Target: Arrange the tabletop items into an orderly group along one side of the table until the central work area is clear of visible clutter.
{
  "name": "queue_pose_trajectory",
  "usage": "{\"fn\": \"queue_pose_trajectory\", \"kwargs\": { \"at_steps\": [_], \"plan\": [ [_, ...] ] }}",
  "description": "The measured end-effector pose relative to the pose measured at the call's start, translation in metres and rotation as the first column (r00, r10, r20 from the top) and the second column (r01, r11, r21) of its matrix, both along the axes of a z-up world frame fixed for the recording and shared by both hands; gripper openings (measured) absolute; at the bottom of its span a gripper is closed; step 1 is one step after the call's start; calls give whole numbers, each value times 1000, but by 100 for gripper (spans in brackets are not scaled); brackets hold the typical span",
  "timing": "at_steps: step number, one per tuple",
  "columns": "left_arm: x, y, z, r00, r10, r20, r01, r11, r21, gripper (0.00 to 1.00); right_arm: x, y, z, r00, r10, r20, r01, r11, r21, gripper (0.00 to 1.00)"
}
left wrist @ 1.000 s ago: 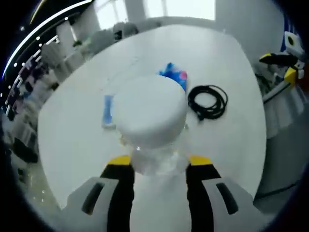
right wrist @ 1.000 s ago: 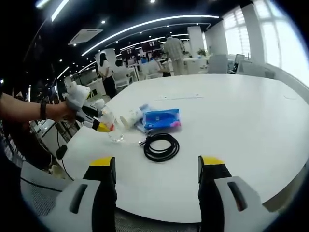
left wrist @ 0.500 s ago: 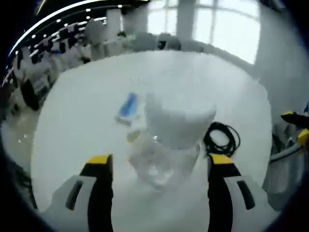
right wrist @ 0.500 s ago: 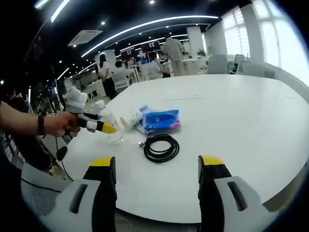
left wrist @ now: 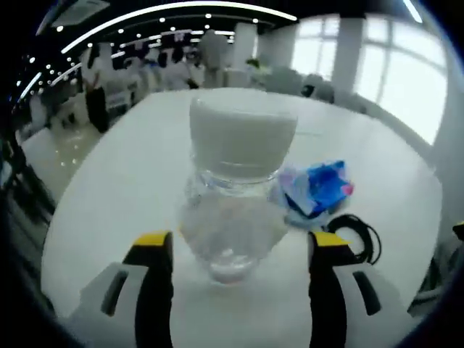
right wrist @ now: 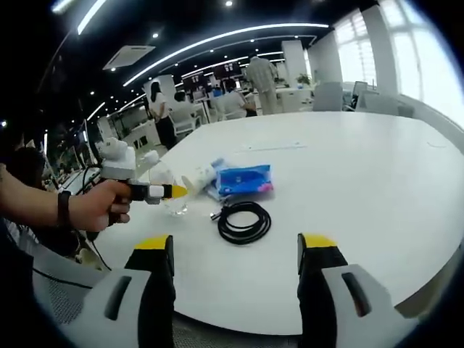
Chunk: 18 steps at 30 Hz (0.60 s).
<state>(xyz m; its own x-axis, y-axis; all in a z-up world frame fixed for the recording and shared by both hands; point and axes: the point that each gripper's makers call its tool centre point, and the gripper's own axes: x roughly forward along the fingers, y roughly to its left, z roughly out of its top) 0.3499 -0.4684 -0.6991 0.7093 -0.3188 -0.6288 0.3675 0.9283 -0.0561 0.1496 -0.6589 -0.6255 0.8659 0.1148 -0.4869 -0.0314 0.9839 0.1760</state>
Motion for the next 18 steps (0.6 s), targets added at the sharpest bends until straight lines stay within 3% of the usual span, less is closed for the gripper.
{"fn": "queue_pose_trajectory", "kwargs": {
  "at_steps": [3, 8, 10, 13, 14, 18],
  "plan": [
    [5, 7, 1, 998, 59, 6, -59, 998, 0, 69, 0, 0, 0, 1000, -1, 3, 1, 1000, 2, 69],
    [10, 8, 3, 997, 75, 11, -75, 997, -3, 62, 0, 1, 1, 1000, 3, 4, -4, 1000, 4, 69],
    [10, 10, 4, 998, 52, 20, -53, 998, 29, 54, 0, 1, 1, 1000, 4, 5, -4, 1000, 6, 69],
    [8, 6, 4, 1000, 5, 2, -5, 1000, 12, 44, 0, 0, 1, 1000, 3, 6, -3, 1000, 9, 69],
    [9, 10, 5, 1000, -3, 12, 3, 999, 33, 44, 0, 0, 1, 1000, 2, 7, -3, 1000, 10, 69],
    [6, 10, 4, 998, -63, 5, 63, 998, 10, 43, 0, 0, 2, 1000, 1, 9, -1, 1000, 13, 69]
  ]
}}
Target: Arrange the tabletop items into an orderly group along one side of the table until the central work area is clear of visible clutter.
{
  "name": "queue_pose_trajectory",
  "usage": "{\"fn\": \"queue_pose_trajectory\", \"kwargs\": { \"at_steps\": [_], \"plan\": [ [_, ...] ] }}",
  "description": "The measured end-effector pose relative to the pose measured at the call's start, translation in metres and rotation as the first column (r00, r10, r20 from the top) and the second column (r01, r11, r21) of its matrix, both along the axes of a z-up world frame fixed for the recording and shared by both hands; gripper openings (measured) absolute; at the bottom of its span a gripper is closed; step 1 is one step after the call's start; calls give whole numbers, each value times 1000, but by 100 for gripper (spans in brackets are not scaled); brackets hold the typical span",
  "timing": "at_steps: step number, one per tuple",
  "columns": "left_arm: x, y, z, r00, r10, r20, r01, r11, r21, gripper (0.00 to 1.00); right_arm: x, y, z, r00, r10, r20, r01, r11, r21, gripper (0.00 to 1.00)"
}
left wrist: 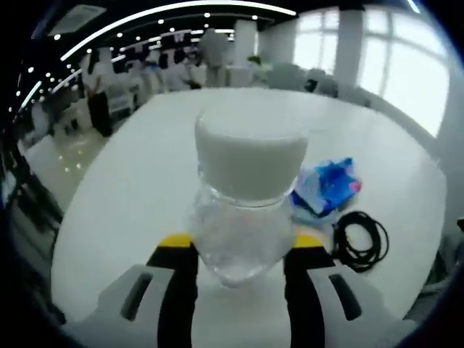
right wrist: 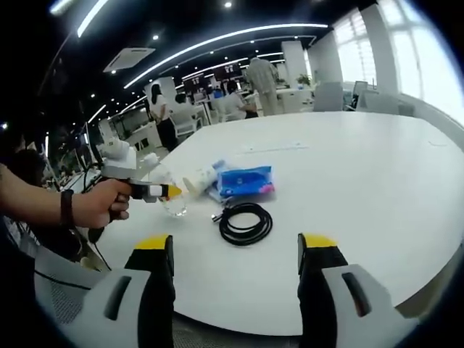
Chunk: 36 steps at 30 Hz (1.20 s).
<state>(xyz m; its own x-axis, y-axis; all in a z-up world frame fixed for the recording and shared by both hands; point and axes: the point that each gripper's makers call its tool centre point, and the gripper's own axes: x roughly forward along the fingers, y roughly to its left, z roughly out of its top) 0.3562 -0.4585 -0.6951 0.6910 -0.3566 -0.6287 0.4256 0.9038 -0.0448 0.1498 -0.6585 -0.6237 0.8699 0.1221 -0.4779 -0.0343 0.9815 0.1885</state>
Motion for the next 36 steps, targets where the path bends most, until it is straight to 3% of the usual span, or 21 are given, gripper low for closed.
{"fn": "queue_pose_trajectory", "kwargs": {
  "at_steps": [6, 13, 18, 20, 23, 29, 36],
  "plan": [
    [-2, 4, -1, 992, -124, -3, 124, 992, 16, 43, 0, 0, 0, 1000, -1, 2, 1, 1000, 4, 69],
    [3, 25, -1, 983, -182, -12, 182, 983, 30, 43, 0, 1, 0, 1000, 3, -1, -3, 1000, 2, 69],
    [18, 46, 0, 984, -176, -13, 177, 983, 46, 43, 0, 2, -1, 1000, 11, -7, -11, 1000, -1, 69],
    [25, 51, 0, 985, -174, -16, 174, 985, 16, 43, -1, 3, -1, 1000, 11, -10, -11, 1000, -3, 69],
    [38, 60, 0, 985, -174, -4, 174, 984, 40, 43, 0, 2, -2, 1000, 8, -14, -8, 1000, -5, 69],
    [68, 77, 0, 989, -147, -1, 147, 989, 33, 43, -1, 1, -5, 1000, 6, -29, -6, 1000, -15, 69],
    [91, 87, 0, 990, -138, 20, 137, 990, 32, 43, -2, 0, -9, 999, 0, -47, -1, 1000, -24, 69]
  ]
}}
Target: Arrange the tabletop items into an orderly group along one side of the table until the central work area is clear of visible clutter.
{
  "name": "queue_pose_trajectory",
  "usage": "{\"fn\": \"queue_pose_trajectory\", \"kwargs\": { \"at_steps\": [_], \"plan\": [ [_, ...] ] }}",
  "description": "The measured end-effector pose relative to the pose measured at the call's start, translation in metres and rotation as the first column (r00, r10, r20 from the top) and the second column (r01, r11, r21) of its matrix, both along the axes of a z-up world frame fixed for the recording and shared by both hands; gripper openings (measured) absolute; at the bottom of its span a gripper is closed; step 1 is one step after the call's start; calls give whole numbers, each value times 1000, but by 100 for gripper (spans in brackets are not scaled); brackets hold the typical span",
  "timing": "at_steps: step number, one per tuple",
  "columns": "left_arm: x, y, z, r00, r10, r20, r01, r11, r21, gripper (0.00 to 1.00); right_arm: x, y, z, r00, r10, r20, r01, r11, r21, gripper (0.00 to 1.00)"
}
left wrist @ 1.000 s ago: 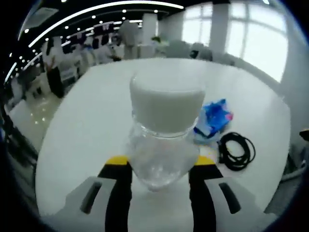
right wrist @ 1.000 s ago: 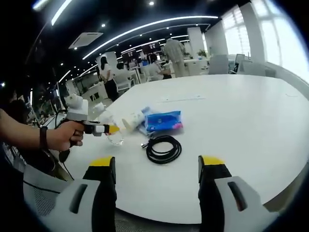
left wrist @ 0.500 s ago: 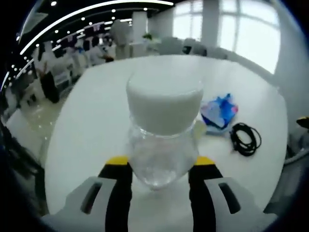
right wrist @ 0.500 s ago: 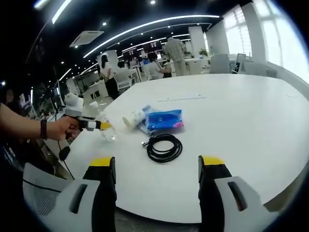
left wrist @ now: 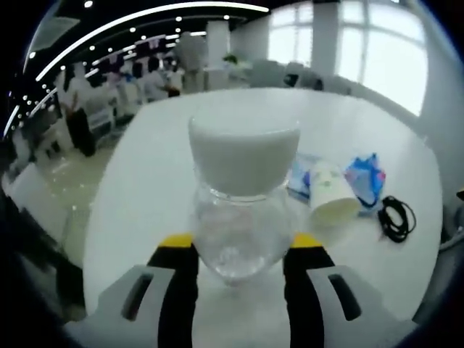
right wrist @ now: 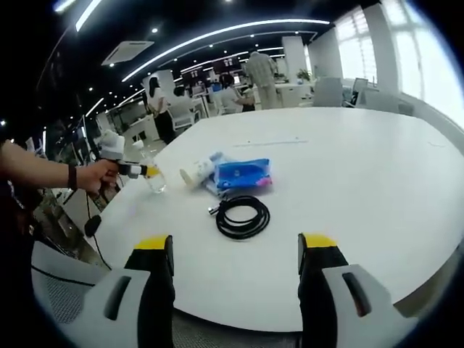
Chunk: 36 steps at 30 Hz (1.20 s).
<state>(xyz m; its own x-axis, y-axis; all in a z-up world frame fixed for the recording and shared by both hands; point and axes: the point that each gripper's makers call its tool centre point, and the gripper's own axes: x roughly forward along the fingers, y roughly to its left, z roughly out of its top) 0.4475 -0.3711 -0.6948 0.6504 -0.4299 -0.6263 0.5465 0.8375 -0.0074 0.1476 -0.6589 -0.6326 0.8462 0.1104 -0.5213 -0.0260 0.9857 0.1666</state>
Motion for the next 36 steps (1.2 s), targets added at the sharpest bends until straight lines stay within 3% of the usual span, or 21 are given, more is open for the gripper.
{"fn": "queue_pose_trajectory", "kwargs": {
  "at_steps": [9, 18, 21, 24, 27, 36],
  "plan": [
    [25, 2, 0, 999, -43, 11, 43, 999, 2, 43, -2, 0, -7, 999, 3, -34, -3, 1000, -21, 69],
    [32, 1, -1, 997, -72, 9, 72, 997, -6, 43, -2, -1, -13, 998, 3, -65, -5, 999, -38, 69],
    [30, 0, -1, 997, -80, 7, 80, 997, 8, 43, -3, -1, -15, 997, 5, -72, -8, 999, -40, 69],
    [24, 7, -9, 994, -102, -23, 104, 991, 86, 47, -3, 1, -15, 997, 11, -76, -15, 999, -46, 69],
    [21, 7, -7, 996, -85, -22, 86, 994, 60, 61, -3, 2, -15, 997, 19, -78, -23, 998, -51, 69],
    [-3, 6, 4, 999, -48, -26, 48, 999, 7, 65, -2, 4, -13, 997, 27, -67, -30, 999, -44, 69]
  ]
}}
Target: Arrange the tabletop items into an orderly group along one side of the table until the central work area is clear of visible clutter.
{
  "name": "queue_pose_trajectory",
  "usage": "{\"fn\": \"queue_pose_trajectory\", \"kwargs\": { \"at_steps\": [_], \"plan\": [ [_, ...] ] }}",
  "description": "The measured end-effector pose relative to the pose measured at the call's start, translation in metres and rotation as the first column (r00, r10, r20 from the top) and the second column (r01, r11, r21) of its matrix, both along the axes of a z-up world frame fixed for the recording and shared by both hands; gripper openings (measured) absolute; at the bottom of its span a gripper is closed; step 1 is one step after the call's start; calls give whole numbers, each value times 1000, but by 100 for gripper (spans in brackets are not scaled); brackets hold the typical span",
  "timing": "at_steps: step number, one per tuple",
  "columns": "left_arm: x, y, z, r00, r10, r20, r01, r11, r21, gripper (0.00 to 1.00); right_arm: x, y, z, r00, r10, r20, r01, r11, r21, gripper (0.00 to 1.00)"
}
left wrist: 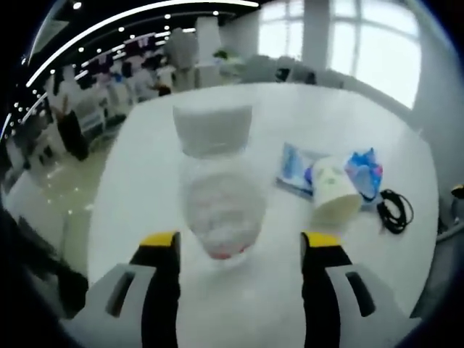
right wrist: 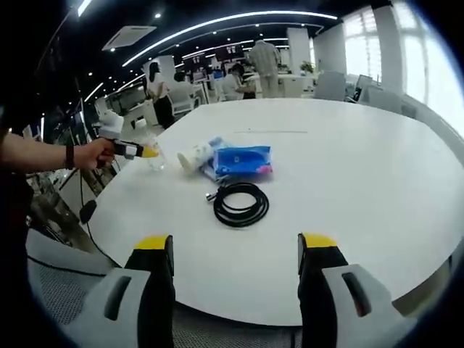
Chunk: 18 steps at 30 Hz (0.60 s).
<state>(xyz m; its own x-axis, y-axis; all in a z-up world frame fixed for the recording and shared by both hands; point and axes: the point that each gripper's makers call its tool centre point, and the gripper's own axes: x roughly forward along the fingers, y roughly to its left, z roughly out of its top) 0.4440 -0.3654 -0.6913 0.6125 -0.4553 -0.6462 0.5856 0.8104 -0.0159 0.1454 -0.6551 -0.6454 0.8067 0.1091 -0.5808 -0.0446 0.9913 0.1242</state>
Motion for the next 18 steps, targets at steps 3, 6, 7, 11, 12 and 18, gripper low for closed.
{"fn": "queue_pose_trajectory", "kwargs": {
  "at_steps": [3, 6, 7, 11, 12, 18],
  "plan": [
    [-15, -2, 1, 1000, 27, -13, -27, 999, -37, 68, 0, 0, 2, 1000, 1, 9, -1, 1000, 7, 69],
    [-35, -6, -2, 999, 28, -25, -29, 999, -46, 68, 1, 2, 3, 1000, 5, 14, -6, 1000, 19, 69],
    [-45, -9, -4, 999, 22, -35, -24, 999, -46, 68, 1, 2, 3, 1000, 7, 16, -8, 1000, 21, 69],
    [-75, -15, -6, 999, 11, -44, -12, 999, -42, 70, 1, 5, 4, 1000, 19, 22, -20, 1000, 24, 69],
    [-80, -17, -7, 999, 8, -50, -10, 999, -44, 70, 1, 6, 4, 999, 22, 24, -23, 999, 27, 69],
    [-109, -30, 1, 998, 11, -58, -14, 998, -58, 71, 1, 13, 6, 998, 47, 36, -49, 997, 51, 69]
  ]
}}
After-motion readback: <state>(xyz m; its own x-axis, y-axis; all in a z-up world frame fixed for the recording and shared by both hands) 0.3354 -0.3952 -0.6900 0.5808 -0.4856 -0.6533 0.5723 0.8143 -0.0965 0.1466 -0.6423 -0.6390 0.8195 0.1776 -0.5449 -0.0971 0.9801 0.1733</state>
